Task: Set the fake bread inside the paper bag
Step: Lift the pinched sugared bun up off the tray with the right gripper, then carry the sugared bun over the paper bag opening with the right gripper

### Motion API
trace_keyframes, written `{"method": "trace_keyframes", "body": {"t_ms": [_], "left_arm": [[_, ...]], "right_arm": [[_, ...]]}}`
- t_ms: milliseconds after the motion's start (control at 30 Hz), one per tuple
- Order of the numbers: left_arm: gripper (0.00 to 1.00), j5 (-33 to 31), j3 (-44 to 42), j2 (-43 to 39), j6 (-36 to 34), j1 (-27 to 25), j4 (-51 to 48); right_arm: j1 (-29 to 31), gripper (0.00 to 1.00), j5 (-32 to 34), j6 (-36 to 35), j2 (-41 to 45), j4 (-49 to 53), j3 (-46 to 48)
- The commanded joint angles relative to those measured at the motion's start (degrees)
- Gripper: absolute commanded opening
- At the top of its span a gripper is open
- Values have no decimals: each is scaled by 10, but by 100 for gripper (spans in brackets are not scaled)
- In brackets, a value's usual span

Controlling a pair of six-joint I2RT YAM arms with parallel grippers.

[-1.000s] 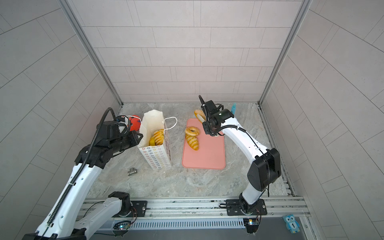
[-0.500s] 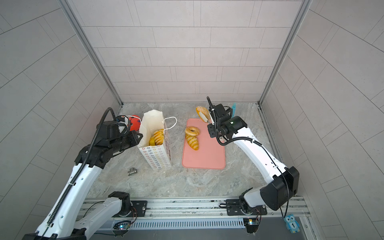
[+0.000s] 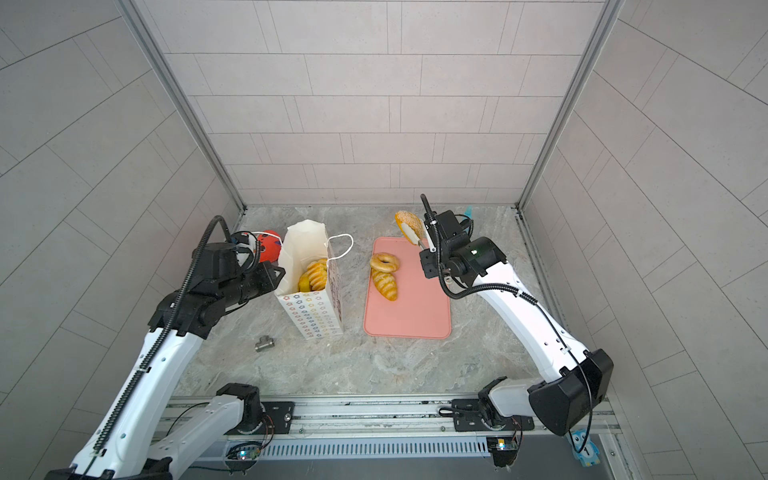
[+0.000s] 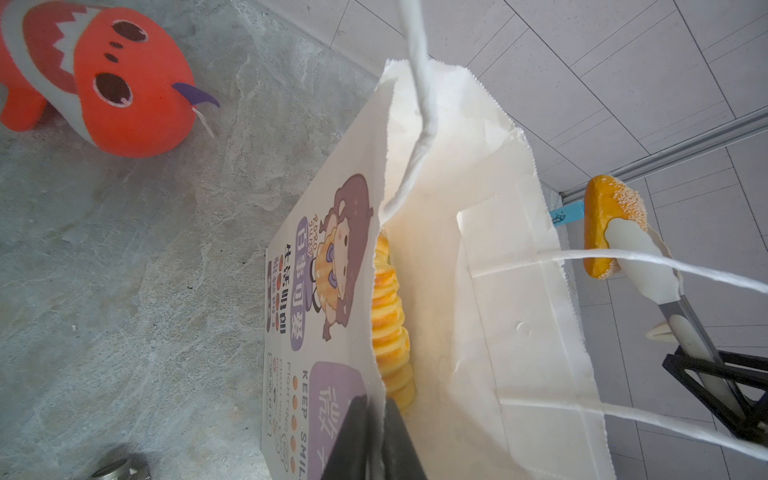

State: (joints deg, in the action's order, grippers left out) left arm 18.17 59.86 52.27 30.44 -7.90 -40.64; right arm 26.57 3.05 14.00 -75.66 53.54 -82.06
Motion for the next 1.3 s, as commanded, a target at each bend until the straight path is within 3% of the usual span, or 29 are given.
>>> {"method": "trace_keyframes", "body": {"t_ms": [0, 167, 433, 867, 1267], "left_arm": [[15, -2, 20, -4, -2, -1, -5], [21, -3, 27, -5, -2, -1, -9], [23, -7, 36, -12, -5, 0, -19], [9, -8, 30, -10, -6, -1, -19], [9, -11, 28, -14, -3, -1, -21]], "right_arm": [[0, 36, 4, 8, 28, 4, -26], [0, 37, -3, 8, 35, 17, -46], [1, 37, -12, 8, 37, 29, -79], [12, 37, -37, 12, 32, 53, -167], [32, 37, -51, 22, 24, 57, -218]]}}
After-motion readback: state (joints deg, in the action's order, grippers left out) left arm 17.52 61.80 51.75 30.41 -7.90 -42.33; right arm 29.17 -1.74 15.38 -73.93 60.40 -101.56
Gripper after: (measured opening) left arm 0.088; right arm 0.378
